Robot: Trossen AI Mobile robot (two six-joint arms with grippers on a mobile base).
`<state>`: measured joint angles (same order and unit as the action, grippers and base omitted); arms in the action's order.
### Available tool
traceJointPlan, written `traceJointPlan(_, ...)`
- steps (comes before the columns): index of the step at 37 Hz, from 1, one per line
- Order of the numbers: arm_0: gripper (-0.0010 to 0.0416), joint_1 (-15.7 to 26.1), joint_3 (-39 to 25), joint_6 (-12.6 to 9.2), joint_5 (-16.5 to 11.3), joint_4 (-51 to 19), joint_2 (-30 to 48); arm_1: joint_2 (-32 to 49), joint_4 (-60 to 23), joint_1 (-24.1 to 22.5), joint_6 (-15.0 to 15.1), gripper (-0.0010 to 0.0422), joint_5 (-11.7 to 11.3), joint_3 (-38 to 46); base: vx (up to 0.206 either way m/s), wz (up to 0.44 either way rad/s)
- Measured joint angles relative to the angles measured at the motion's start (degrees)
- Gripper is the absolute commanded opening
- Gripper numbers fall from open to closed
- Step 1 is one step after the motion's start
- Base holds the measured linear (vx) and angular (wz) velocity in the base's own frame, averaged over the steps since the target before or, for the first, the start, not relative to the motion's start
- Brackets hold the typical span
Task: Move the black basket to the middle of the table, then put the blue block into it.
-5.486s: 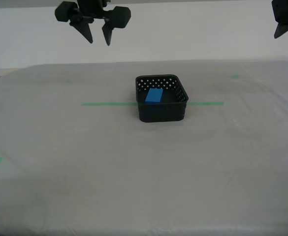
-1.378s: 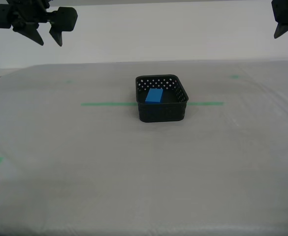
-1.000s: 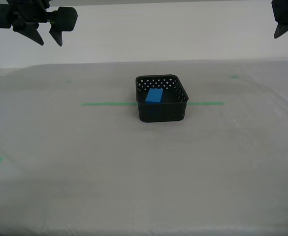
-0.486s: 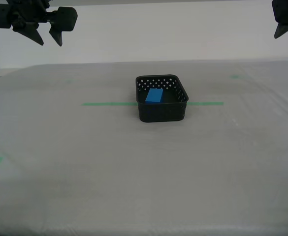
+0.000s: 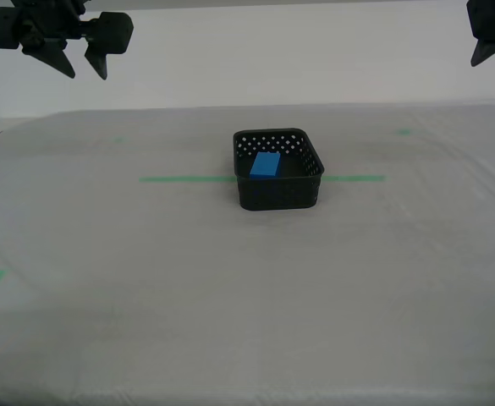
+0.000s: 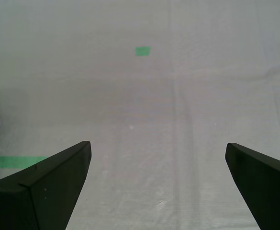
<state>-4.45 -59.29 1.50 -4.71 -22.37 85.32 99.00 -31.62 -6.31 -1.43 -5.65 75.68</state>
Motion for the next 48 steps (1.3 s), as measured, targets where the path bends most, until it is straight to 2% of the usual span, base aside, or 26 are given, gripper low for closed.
traceJointPlan(48,0.0394,-0.02,0.00,0.00,0.00,0.02,0.00,0.00,0.02,0.00,0.00,0.0238,0.00,0.00,0.000,0.000)
